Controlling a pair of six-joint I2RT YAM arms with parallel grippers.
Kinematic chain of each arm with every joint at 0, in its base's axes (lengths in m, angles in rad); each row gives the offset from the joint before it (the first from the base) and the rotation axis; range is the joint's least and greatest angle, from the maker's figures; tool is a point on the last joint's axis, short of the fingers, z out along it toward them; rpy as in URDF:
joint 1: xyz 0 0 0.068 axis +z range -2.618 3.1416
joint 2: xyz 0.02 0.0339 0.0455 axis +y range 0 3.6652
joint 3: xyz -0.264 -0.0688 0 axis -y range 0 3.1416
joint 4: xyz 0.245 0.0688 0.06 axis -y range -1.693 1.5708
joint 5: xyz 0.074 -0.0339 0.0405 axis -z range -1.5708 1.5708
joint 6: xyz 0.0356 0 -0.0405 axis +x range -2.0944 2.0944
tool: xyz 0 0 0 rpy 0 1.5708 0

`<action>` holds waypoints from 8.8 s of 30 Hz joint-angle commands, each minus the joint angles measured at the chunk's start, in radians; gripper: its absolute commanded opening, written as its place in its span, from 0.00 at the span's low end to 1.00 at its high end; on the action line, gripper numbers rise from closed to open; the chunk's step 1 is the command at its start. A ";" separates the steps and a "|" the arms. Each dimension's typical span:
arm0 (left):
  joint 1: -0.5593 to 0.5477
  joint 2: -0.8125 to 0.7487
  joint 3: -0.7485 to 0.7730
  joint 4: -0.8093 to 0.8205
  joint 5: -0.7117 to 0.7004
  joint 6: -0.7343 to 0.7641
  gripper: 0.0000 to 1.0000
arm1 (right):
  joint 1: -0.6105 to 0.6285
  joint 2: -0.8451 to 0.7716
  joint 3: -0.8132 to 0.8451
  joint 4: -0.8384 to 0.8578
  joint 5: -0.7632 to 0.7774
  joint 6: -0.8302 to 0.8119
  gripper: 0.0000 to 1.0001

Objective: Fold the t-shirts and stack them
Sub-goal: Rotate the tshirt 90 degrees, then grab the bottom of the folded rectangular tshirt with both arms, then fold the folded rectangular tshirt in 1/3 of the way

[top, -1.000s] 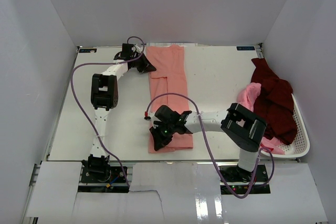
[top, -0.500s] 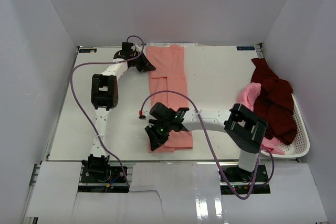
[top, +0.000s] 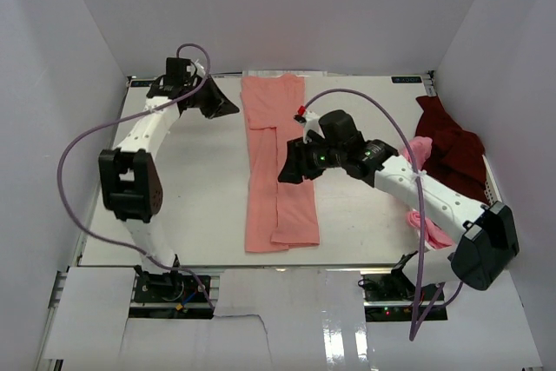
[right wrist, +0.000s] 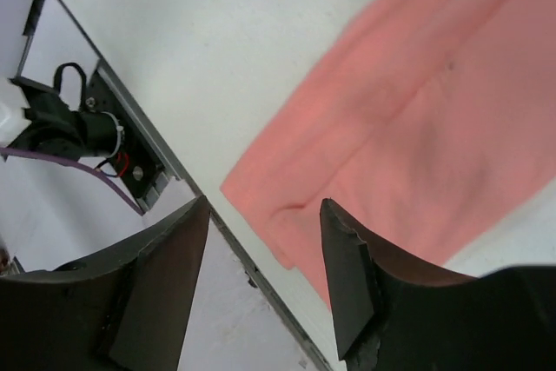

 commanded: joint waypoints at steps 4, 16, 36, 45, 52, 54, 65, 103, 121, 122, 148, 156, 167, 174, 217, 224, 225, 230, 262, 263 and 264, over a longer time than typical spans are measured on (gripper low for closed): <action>-0.003 -0.427 -0.564 0.112 0.041 -0.040 0.21 | -0.083 -0.065 -0.202 -0.097 0.014 0.046 0.71; -0.012 -0.836 -1.146 0.250 -0.019 -0.186 0.70 | -0.252 -0.121 -0.532 0.053 -0.220 0.159 0.84; -0.038 -0.785 -1.404 0.468 0.044 -0.283 0.70 | -0.250 -0.019 -0.816 0.432 -0.342 0.367 0.62; -0.079 -0.801 -1.421 0.468 0.045 -0.309 0.70 | -0.244 0.035 -0.848 0.494 -0.340 0.381 0.32; -0.124 -0.810 -1.430 0.460 0.030 -0.320 0.70 | -0.242 0.047 -0.842 0.506 -0.338 0.370 0.14; -0.139 -0.824 -1.439 0.457 0.018 -0.326 0.70 | -0.244 0.044 -0.839 0.505 -0.337 0.370 0.13; -0.250 -0.877 -1.513 0.388 -0.084 -0.399 0.67 | -0.244 0.026 -0.796 0.448 -0.320 0.347 0.08; -0.365 -0.578 -1.505 0.539 -0.050 -0.433 0.07 | -0.242 0.011 -0.775 0.394 -0.325 0.333 0.08; -0.425 -0.684 -1.477 0.513 0.034 -0.531 0.00 | -0.221 -0.066 -0.707 0.199 -0.265 0.273 0.08; -0.425 -0.692 -1.470 0.502 0.036 -0.531 0.00 | -0.215 -0.068 -0.693 0.186 -0.260 0.269 0.08; -0.213 -0.724 -1.117 0.267 0.082 -0.430 0.00 | -0.287 -0.031 -0.404 0.063 -0.315 0.186 0.08; -0.167 -0.574 -0.950 0.246 0.087 -0.344 0.00 | -0.342 0.079 -0.259 0.032 -0.332 0.131 0.08; -0.139 -0.382 -0.724 0.235 0.064 -0.274 0.00 | -0.393 0.222 -0.074 0.003 -0.337 0.075 0.08; -0.102 -0.267 -0.560 0.186 0.044 -0.226 0.00 | -0.408 0.330 0.110 -0.057 -0.334 0.049 0.08; -0.078 0.152 -0.039 0.118 -0.002 -0.133 0.00 | -0.466 0.807 0.706 -0.161 -0.352 0.023 0.08; -0.076 0.210 0.014 0.117 -0.001 -0.126 0.00 | -0.474 0.871 0.782 -0.161 -0.361 0.040 0.08; -0.076 0.213 0.018 0.118 -0.002 -0.125 0.00 | -0.476 0.880 0.782 -0.161 -0.364 0.040 0.08; -0.070 0.236 0.050 0.118 -0.001 -0.125 0.00 | -0.476 0.925 0.845 -0.163 -0.380 0.051 0.08; -0.055 0.364 0.169 0.163 -0.008 -0.128 0.06 | -0.500 1.098 0.987 -0.035 -0.423 0.097 0.08; -0.055 0.365 0.175 0.164 -0.007 -0.129 0.06 | -0.502 1.097 0.987 -0.029 -0.421 0.098 0.08; -0.055 0.364 0.176 0.169 -0.005 -0.134 0.06 | -0.502 1.097 0.987 -0.028 -0.421 0.100 0.08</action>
